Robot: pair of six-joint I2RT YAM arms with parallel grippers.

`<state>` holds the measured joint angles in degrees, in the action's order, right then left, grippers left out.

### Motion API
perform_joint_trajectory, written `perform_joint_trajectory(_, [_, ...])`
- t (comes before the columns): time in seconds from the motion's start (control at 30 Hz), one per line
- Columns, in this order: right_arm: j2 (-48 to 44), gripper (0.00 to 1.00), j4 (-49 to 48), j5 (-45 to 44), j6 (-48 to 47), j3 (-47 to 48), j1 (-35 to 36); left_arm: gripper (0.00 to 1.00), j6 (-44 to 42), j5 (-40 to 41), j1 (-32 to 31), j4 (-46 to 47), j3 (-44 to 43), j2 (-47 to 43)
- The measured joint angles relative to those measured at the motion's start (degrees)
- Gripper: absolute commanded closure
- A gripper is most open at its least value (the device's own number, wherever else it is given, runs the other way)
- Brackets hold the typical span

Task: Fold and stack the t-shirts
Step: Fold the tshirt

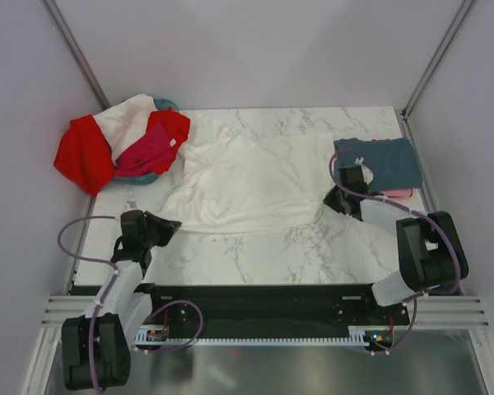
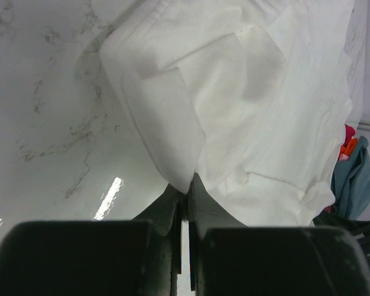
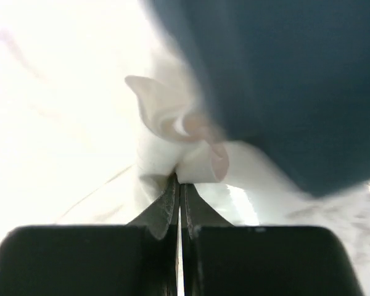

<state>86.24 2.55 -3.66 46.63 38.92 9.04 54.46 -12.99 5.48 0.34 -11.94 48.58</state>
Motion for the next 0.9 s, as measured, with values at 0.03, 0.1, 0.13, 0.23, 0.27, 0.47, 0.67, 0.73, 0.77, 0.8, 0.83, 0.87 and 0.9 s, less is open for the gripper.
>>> perform_joint_trajectory(0.03, [1.14,1.0,0.96,-1.55,-0.52,2.21,2.21,0.98,0.02,0.39,-0.17,0.0,-0.09,0.39])
perform_joint_trajectory(0.1, [3.93,1.0,2.82,-3.98,-1.55,6.99,5.73,0.98,0.0,0.85,-0.5,0.04,-0.44,1.14])
perform_joint_trajectory(0.13, [5.64,1.0,3.61,-5.05,-1.95,9.49,6.91,0.98,0.0,0.96,-0.63,0.11,-0.61,1.42])
perform_joint_trajectory(0.23, [11.54,1.0,5.53,-7.87,-2.6,16.06,7.96,0.98,0.0,1.49,-1.33,0.68,-1.2,2.56])
perform_joint_trajectory(0.27, [13.16,1.0,5.97,-8.59,-2.78,17.33,7.96,0.98,0.0,1.7,-1.62,0.96,-1.29,2.97])
perform_joint_trajectory(0.47, [20.35,1.0,7.5,-10.78,-2.97,24.44,6.16,0.98,0.17,3.06,-4.52,2.89,-1.33,6.12])
perform_joint_trajectory(0.67, [21.94,1.0,7.41,-10.21,-3.17,26.43,0.61,0.98,1.7,6.03,-12.17,4.9,-2.93,9.88])
perform_joint_trajectory(0.73, [21.94,1.0,7.39,-9.64,-3.15,26.38,-1.49,0.98,2.34,7.02,-14.67,6.08,-3.93,11.91])
perform_joint_trajectory(0.77, [21.92,1.0,7.37,-9.2,-3.13,26.32,-2.6,0.98,2.75,7.39,-15.93,6.62,-4.57,13.18])
perform_joint_trajectory(0.8, [21.81,1.0,7.21,-8.81,-3.1,26.14,-3.52,0.98,3.15,7.69,-17.03,7.21,-5.29,14.64])
perform_joint_trajectory(0.83, [21.66,1.0,7.15,-8.72,-3.13,25.92,-4.2,0.98,3.45,8.09,-17.9,7.56,-6.08,16.06])
perform_joint_trajectory(0.87, [21.4,1.0,7.08,-8.76,-3.13,25.59,-4.72,0.98,3.67,8.28,-18.38,7.74,-6.69,17.03])
perform_joint_trajectory(0.9, [21.11,1.0,7.1,-9.01,-3.13,25.24,-5.18,0.98,3.96,8.48,-18.88,7.96,-7.41,18.03])
